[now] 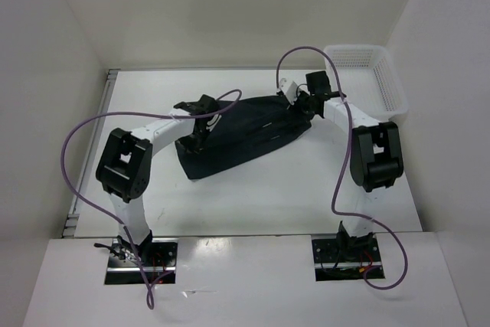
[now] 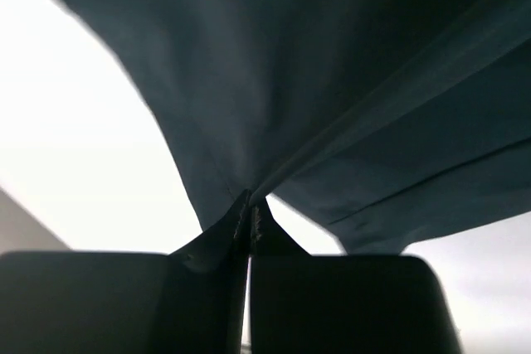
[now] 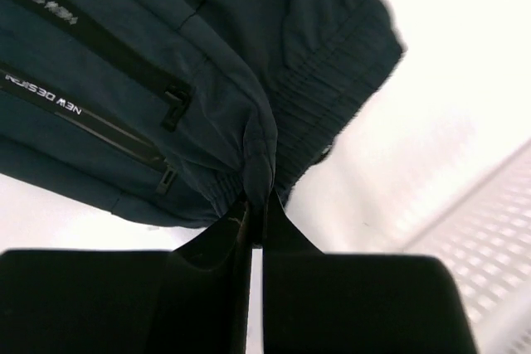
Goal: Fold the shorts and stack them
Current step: Fold the shorts
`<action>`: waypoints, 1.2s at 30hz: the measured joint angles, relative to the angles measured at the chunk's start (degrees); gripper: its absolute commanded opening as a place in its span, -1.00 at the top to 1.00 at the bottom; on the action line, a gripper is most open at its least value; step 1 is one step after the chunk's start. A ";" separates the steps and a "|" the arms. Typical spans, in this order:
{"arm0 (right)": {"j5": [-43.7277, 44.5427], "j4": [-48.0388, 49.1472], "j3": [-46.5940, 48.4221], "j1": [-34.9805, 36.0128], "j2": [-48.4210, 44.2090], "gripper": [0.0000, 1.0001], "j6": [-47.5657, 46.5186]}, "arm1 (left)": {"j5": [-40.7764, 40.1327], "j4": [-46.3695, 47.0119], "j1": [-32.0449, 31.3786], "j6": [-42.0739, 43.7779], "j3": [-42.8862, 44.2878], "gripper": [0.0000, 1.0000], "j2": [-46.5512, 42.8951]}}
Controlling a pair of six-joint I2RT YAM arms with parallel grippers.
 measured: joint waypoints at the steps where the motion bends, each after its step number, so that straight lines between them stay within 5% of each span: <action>1: -0.07 0.04 -0.70 0.00 -1.27 1.00 -0.74 | -0.24 0.02 -0.13 0.00 -0.90 1.00 -1.11; 13: -2.40 2.80 -8.61 -0.20 -11.41 1.00 -6.64 | -0.35 -1.07 0.50 -0.04 -2.75 0.95 -5.68; 16: -2.14 2.97 -11.72 -0.20 -11.50 0.60 -7.10 | 1.29 -2.12 -1.46 -0.04 -4.35 0.87 -6.03; 17: -1.88 3.13 -12.76 -0.17 -11.50 0.31 -7.28 | 2.10 -2.78 -2.40 -0.04 -4.74 0.75 -6.03; 20: -0.57 3.13 -13.79 -0.09 -11.47 -0.13 -7.34 | 5.40 -5.16 -4.79 0.15 -5.16 0.41 -6.03; 28: -3.48 0.66 -7.96 0.15 -11.80 -0.49 -3.34 | 16.68 -11.65 -5.90 0.00 -8.26 0.24 -6.54; 32: -6.88 2.03 -4.70 3.78 -14.62 -0.49 1.64 | 19.98 -14.93 -5.62 -0.02 -11.69 0.24 -7.32; 36: -10.19 4.28 1.55 11.67 -10.40 0.15 11.89 | 22.08 -17.44 -4.98 -0.02 -10.80 0.24 -7.41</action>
